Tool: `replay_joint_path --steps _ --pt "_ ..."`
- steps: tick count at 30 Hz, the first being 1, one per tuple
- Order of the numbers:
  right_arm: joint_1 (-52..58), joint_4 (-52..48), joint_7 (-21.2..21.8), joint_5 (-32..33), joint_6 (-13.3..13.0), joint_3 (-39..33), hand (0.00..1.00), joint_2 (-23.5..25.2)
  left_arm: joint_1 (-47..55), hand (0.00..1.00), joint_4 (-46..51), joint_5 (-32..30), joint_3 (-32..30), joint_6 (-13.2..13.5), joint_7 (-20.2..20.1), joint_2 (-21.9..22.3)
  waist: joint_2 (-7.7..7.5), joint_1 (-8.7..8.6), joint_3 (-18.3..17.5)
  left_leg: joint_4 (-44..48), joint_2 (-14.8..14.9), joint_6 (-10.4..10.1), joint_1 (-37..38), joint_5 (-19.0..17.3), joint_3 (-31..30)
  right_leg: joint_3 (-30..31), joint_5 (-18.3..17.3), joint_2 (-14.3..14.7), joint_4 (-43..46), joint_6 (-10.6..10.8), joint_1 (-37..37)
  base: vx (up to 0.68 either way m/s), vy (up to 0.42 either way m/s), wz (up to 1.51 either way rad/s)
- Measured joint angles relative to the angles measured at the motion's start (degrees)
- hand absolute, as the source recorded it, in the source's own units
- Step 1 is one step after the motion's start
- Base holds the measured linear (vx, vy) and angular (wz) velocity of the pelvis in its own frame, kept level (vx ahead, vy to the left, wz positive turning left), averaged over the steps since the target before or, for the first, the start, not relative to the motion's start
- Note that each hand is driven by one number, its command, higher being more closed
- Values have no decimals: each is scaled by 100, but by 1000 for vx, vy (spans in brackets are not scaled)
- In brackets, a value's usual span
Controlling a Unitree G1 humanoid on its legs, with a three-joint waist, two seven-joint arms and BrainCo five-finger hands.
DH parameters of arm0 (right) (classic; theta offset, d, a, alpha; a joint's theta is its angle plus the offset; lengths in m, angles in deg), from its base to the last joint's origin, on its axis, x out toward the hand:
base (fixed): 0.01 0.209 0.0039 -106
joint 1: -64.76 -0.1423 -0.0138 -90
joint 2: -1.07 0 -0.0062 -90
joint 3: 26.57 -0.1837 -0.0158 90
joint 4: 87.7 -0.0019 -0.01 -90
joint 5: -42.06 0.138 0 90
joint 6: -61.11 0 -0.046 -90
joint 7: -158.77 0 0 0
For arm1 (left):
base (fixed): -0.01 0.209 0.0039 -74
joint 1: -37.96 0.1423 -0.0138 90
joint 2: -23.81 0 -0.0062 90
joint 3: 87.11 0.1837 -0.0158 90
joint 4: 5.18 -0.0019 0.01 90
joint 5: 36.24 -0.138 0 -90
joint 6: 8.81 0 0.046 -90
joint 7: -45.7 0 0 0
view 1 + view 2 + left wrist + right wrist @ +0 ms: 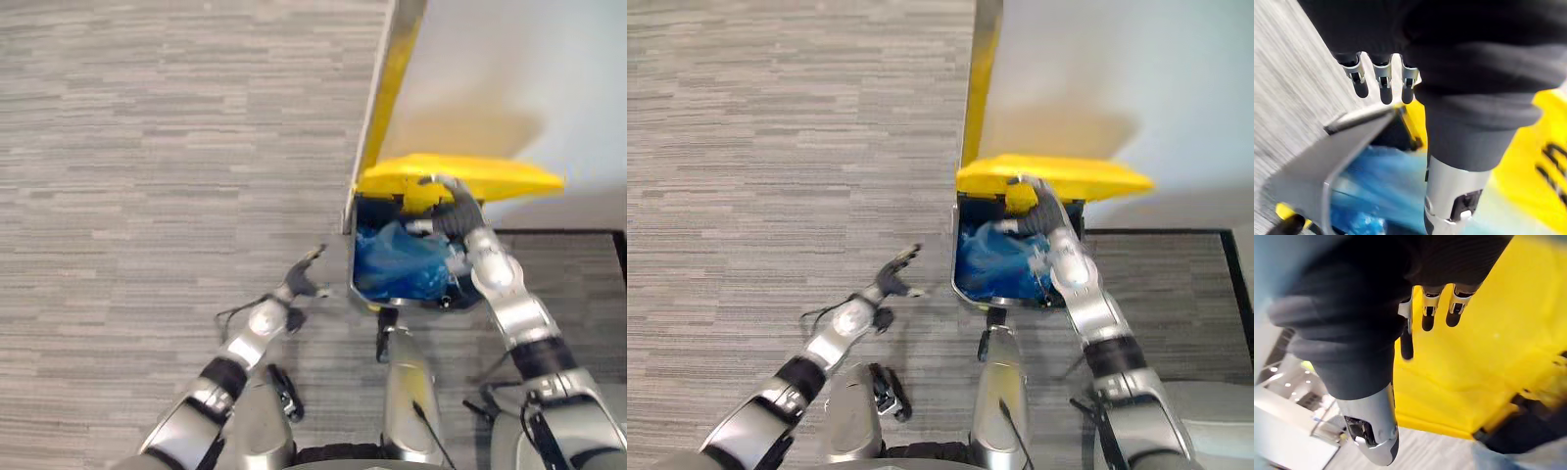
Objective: Gather rubbish on tea table into small bin, then transfer packed bag to large trash can.
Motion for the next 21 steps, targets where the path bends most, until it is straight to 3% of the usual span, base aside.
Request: replay_joint_path --steps 1,3,4,5,7,9,14,21 --pt "515 5 94 2 -71 -155 0 134 442 0 2 106 -251 -3 -69 -59 21 -59 -126 -374 -43 48 152 176 2 -18 -464 9 1307 -173 -15 -158 11 -14" --pt "1293 12 264 4 -158 -306 0 425 1074 0 8 191 -630 -5 -144 -23 0 -61 -478 -978 -201 26 330 496 0 -184 -1002 34 2449 -341 291 13 -58 7" --pt "1672 2 386 4 -236 -328 0 573 1449 0 24 229 -904 -5 -218 91 -36 -70 -729 -1267 -309 11 343 660 21 -200 -1343 39 2451 -321 531 52 -113 1" --pt "1822 -9 441 2 -266 -331 0 632 1601 0 43 233 -1012 -7 -241 159 -36 -85 -798 -1348 -335 -4 328 721 23 -211 -1437 67 2235 -246 647 25 -131 0" --pt "2310 3 627 -20 -337 -510 0 905 1968 0 107 232 -1279 -33 -372 509 83 -32 -1083 -2005 -591 -122 304 1031 -258 -265 -1586 491 817 -48 1095 -6 -50 -28" --pt "2445 67 662 -126 -448 -587 0 1033 2239 0 161 224 -1428 -17 -458 580 -22 66 -1440 -2463 -721 -157 183 1309 -214 -218 -1712 691 -422 -196 1277 -7 -43 -80" --pt "2725 548 673 -171 -433 -996 0 1045 2243 0 39 172 -1522 -32 -488 858 170 -20 -1726 -3077 -692 -229 394 1757 -66 -137 -1037 1047 -1684 -245 1696 4 -50 -23" --pt "2684 1120 650 -217 -431 -1051 0 1048 2235 0 -51 -46 -1520 -38 -497 907 309 -2 -1891 -3356 -755 -214 593 1931 -14 -124 -645 1157 -2404 -244 2094 5 -5 -3"
